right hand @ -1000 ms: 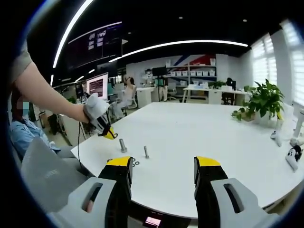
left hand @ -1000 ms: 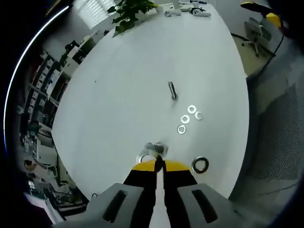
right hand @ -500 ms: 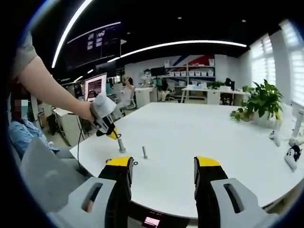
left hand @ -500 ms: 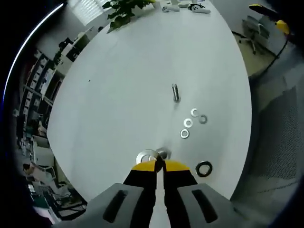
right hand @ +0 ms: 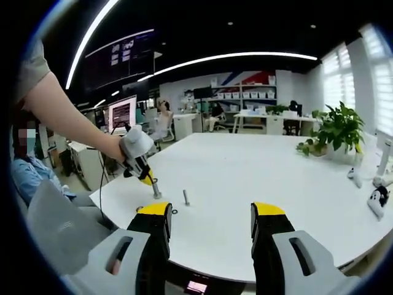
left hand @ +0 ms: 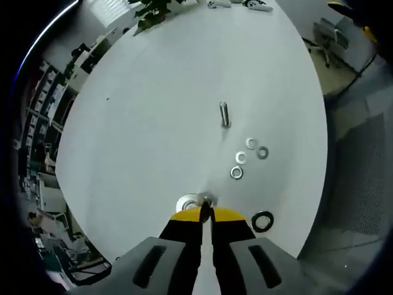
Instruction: Place the washer onto the threaded stud by aligning its center hole with the stud, sliding it down to the base, and recovering from edge contact or off-axis alignment until the washer reaches the visible bottom stop.
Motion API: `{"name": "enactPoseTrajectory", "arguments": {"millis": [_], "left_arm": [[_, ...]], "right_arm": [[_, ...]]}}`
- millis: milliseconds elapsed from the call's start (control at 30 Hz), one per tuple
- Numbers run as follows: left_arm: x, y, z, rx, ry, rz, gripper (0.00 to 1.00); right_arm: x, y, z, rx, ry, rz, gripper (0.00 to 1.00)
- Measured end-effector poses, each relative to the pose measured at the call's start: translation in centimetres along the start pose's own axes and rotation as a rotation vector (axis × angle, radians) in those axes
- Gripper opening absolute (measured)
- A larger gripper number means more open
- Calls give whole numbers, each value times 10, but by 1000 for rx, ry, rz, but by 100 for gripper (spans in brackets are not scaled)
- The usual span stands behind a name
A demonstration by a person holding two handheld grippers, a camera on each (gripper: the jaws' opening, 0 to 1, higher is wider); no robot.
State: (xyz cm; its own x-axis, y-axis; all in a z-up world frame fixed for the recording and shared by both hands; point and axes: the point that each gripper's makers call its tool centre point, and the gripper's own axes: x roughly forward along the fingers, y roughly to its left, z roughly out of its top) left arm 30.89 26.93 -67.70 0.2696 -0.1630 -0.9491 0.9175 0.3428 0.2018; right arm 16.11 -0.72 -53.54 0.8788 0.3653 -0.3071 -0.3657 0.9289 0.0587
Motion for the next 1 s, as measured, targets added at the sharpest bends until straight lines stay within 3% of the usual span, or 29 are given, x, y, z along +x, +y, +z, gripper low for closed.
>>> {"name": "enactPoseTrajectory", "arguments": {"millis": [400, 667, 1000], "left_arm": [[1, 4, -3, -12, -4, 14, 2], [-1, 3, -6, 27, 6, 31, 3], [-2, 5, -9, -10, -3, 33, 3]], "right_arm": [[0, -1, 0, 1, 0, -4, 54], [1, 0, -1, -3, 6, -1, 54], [0, -1, -1, 2, 6, -3, 54]]}}
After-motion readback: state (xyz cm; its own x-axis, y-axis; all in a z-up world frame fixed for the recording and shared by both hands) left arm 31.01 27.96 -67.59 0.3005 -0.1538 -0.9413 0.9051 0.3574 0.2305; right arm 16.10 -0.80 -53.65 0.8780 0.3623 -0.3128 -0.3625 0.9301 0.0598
